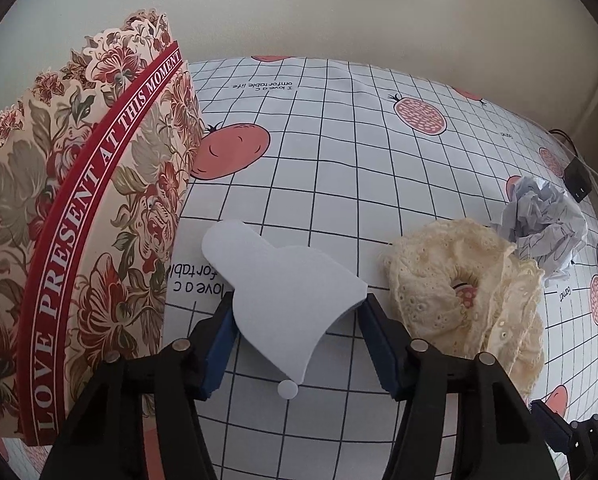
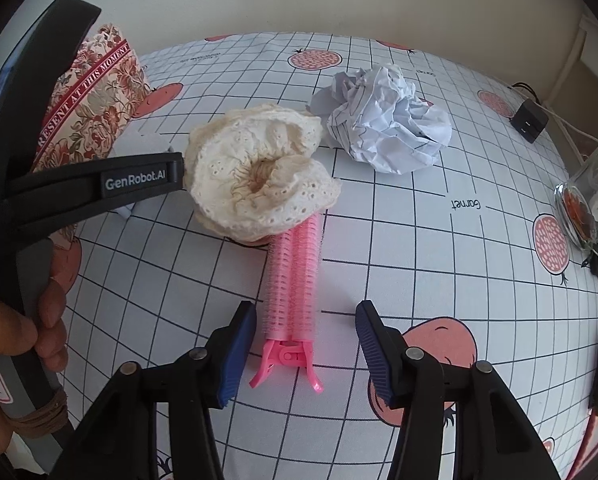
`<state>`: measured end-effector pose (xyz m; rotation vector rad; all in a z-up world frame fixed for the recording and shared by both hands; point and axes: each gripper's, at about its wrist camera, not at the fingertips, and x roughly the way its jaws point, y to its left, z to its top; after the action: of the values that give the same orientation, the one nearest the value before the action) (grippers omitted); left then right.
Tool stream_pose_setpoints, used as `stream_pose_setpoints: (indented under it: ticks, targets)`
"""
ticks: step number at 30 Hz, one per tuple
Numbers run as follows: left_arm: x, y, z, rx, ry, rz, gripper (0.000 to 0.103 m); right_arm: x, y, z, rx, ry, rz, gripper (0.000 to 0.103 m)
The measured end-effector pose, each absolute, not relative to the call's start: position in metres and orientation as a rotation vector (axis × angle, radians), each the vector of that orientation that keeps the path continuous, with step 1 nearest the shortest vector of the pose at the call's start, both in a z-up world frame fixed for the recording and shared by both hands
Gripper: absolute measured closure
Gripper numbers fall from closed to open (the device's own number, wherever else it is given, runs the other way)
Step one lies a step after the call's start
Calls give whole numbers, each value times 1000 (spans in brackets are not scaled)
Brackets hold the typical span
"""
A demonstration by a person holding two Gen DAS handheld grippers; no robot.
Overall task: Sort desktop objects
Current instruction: 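Close the right gripper on the pink hair roller while the left gripper grasps the white foam piece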
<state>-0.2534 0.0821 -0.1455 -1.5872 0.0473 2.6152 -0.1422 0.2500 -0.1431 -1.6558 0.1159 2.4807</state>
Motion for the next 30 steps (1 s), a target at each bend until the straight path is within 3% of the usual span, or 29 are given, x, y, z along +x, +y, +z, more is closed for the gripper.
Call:
stream_pose_setpoints:
  ticks: [3, 9, 14, 21, 30]
  targets:
    - [-251, 80, -144, -1599, 16, 2597, 41, -144, 251, -142, -1666, 119, 2478, 64]
    - [-250, 78, -143, -1605, -16, 2564, 41, -146, 254, -142, -1673, 140, 2465, 73]
    - [-244, 79, -143, -1617, -11, 2539, 41, -148, 255, -142, -1691, 136, 2450, 74]
    - [-229, 72, -142, -1647, -46, 2492, 41, -144, 264, -136, -1740, 277, 2393, 74]
    - [-210, 66, -138, -1681, -82, 2446, 41, -126, 275, -96, -1653, 300, 2418, 74]
